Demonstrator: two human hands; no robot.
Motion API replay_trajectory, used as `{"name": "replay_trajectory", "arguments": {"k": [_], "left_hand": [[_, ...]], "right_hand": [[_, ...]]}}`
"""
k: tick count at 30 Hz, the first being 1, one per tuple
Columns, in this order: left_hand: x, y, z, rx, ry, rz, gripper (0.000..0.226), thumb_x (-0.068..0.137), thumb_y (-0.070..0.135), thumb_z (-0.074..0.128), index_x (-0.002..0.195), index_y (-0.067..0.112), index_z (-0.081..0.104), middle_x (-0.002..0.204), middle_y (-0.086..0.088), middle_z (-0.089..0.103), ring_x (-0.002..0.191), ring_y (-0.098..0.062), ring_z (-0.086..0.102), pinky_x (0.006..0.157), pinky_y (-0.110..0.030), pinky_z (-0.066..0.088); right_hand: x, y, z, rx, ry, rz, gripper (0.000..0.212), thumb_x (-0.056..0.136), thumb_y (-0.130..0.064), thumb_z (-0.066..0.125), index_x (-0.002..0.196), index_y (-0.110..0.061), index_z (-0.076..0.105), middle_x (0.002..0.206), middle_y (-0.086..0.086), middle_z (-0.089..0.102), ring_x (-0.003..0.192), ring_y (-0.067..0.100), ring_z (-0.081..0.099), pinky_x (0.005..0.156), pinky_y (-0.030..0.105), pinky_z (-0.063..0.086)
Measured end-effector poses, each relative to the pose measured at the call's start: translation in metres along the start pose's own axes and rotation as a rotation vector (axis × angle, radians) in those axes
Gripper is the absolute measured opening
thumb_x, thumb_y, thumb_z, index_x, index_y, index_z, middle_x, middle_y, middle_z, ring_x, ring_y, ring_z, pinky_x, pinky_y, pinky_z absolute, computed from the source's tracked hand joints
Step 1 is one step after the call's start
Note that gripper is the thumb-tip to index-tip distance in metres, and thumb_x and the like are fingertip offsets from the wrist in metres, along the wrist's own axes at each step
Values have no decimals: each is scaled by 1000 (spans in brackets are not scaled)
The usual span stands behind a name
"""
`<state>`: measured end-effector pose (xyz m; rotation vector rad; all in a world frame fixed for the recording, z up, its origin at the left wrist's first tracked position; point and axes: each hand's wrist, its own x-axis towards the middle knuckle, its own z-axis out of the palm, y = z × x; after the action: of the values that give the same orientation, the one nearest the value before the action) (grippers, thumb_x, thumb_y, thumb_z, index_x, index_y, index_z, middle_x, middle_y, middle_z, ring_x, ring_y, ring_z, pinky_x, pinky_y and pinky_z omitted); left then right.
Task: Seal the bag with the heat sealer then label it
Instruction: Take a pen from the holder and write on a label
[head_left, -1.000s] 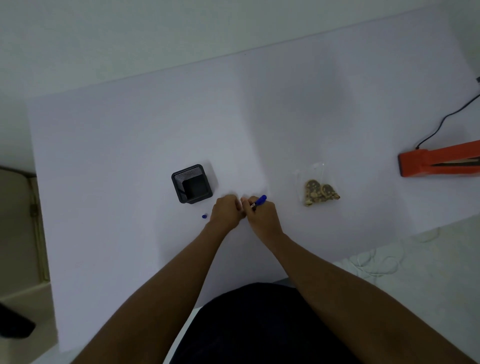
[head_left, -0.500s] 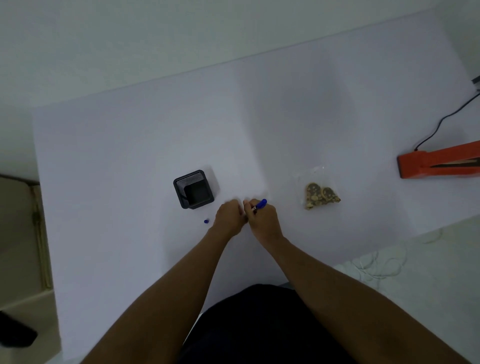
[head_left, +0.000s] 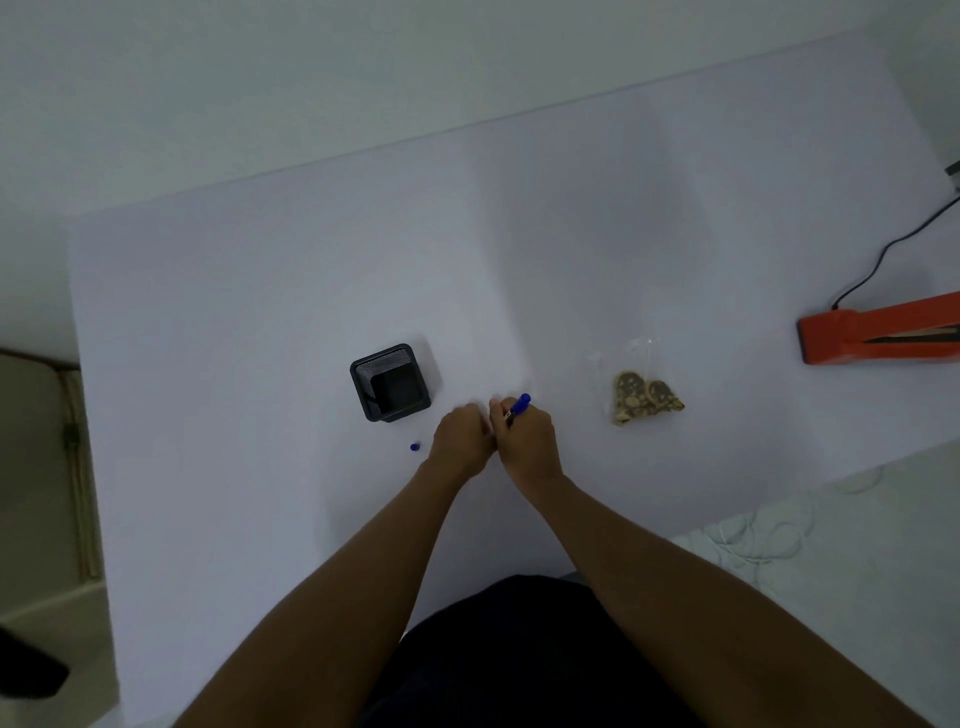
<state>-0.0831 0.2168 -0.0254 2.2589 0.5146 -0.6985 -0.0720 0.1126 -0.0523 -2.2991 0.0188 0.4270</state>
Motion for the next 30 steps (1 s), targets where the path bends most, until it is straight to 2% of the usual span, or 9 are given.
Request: {"name": "replay_trajectory", "arguments": {"k": [8, 12, 16, 20, 27, 30], "left_hand": [[1, 1, 1, -14, 6, 3, 16, 89, 13, 65, 82, 9, 52, 78, -10, 57, 70, -22, 54, 69, -35, 50], [0, 0, 1, -16, 8, 1, 17, 89, 13, 65, 81, 9, 52, 76, -8, 55, 70, -21, 53, 63, -30, 44], [1, 0, 3, -21, 2, -6, 12, 86, 12, 67, 84, 5, 57, 80, -13, 61, 74, -26, 59, 68, -38, 50], [1, 1, 2, -13, 7, -13, 16, 89, 13, 64, 80, 10, 51, 76, -7, 55, 70, -21, 52, 62, -29, 40], [3, 0, 3, 2, 2, -14, 14, 90, 12, 62, 81, 9, 52, 77, -8, 56, 70, -21, 53, 57, -26, 39], [3, -1, 4, -8, 3, -10, 15, 90, 12, 63, 80, 9, 52, 76, -9, 56, 69, -21, 53, 60, -28, 42]], "right_hand": [[-1, -3, -3, 35, 3, 37, 50, 103, -25, 51, 55, -29, 37, 47, -10, 39, 41, 5, 38, 48, 16, 29], [-1, -2, -2, 36, -7, 42, 49, 103, -25, 51, 56, -29, 38, 48, -10, 40, 42, 5, 39, 48, 17, 31], [-1, -2, -4, 49, 26, 29, 49, 103, -23, 51, 57, -30, 37, 49, -10, 39, 42, 4, 39, 46, 14, 30], [-1, -1, -2, 39, 8, 32, 49, 103, -26, 51, 57, -30, 38, 49, -11, 40, 41, 4, 39, 45, 13, 31], [-2, -2, 0, 23, 32, 11, 48, 103, -23, 51, 58, -30, 37, 49, -12, 40, 42, 3, 40, 48, 13, 29], [-2, -1, 0, 34, 29, 13, 50, 103, -22, 51, 57, -32, 36, 49, -12, 39, 42, 4, 39, 47, 13, 30]]}}
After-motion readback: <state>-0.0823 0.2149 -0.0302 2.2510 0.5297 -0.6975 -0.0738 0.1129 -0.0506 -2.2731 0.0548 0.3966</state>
